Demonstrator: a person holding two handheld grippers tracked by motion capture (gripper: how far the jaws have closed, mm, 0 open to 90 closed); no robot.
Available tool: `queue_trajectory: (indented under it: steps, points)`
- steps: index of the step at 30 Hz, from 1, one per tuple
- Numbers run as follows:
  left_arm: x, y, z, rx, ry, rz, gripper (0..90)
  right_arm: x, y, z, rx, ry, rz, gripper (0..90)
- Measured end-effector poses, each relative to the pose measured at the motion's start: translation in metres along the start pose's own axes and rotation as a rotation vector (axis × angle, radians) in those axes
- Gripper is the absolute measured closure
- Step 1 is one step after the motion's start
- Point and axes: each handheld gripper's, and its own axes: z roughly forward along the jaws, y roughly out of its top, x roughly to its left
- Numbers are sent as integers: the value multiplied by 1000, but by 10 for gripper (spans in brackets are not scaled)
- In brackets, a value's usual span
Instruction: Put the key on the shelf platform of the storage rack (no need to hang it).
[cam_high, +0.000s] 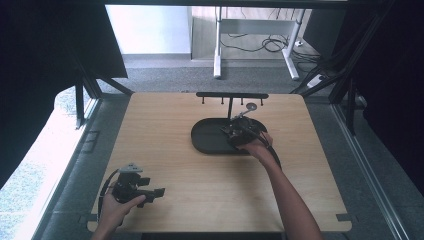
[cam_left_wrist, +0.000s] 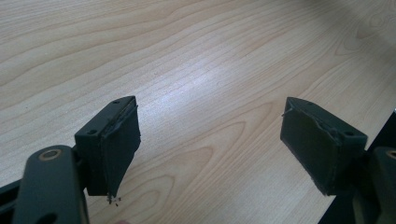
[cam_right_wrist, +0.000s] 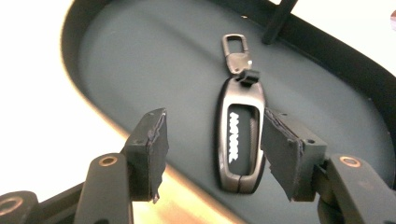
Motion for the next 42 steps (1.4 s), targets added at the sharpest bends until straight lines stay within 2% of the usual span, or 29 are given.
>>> queue_trajectory:
  steps: [2,6,10,18,24,32,37,42]
  points:
    - [-1,1,-3,-9,-6,3,200,3,-8,-7,-8,28,-12,440]
    - [-2,1,-5,-14,-5,5,200,10,-31,-23,-15,51,-46,443]
    - [-4,2,-3,-12,-7,10,200,15,-44,-33,-27,69,-64,442]
    - [-5,1,3,3,-5,13,200,18,-68,-45,-51,108,-88,434]
    - [-4,0,3,6,0,8,200,17,-99,-49,-79,127,-58,430]
    - [-1,0,-1,-3,9,-5,200,11,-139,-52,-91,123,-12,433]
    - [-2,2,-6,-18,4,2,200,6,-151,-49,-81,95,19,440]
    - [-1,2,-7,-22,5,2,200,9,-150,-50,-93,100,5,439]
